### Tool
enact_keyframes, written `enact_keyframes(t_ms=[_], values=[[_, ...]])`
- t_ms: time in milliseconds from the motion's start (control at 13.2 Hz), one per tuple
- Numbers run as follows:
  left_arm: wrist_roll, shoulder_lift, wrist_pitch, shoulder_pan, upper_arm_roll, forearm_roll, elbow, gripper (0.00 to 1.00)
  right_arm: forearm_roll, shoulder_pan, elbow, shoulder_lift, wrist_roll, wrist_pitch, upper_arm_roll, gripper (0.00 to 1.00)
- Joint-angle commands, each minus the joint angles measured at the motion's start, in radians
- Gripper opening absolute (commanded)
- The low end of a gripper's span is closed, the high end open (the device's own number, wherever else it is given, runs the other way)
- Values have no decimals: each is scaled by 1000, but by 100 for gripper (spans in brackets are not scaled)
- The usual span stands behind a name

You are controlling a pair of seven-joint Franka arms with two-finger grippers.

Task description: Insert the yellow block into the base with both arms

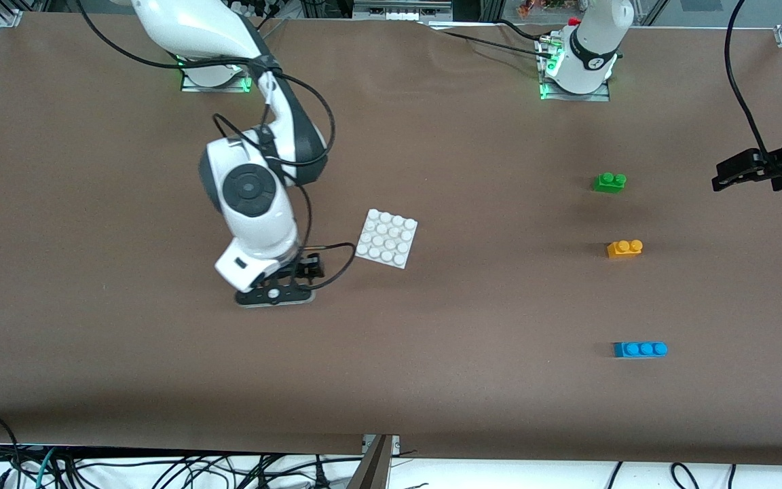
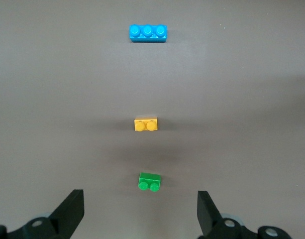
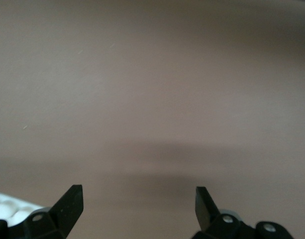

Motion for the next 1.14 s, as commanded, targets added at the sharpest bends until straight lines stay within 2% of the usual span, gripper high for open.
enact_keyframes(t_ms=[0,303,455,606,758,910,1061], values=[[22,13,-3,11,1,-19,-4,100,5,-13,-6,-44,-60,-23,-47,100],[22,52,54,11,-2,-19,-38,100,4,-76,-7,-77,-138,-49,-55,100],[21,50,109,12,-2,-24,-104,100,5,-111,-6,-86,-157,-67,-52,100],[22,37,213,14,-2,-28,-214,100,1,-140,-10,-88,-186,-67,-49,100],[22,15,313,21,0,-28,-327,100,-2,-212,-25,-136,-190,-72,-35,100],[22,21,439,52,0,-28,-412,100,-4,-325,-88,-245,-245,-92,29,100],[21,29,554,54,0,-30,-490,100,-7,-402,-108,-322,-354,-118,54,100]])
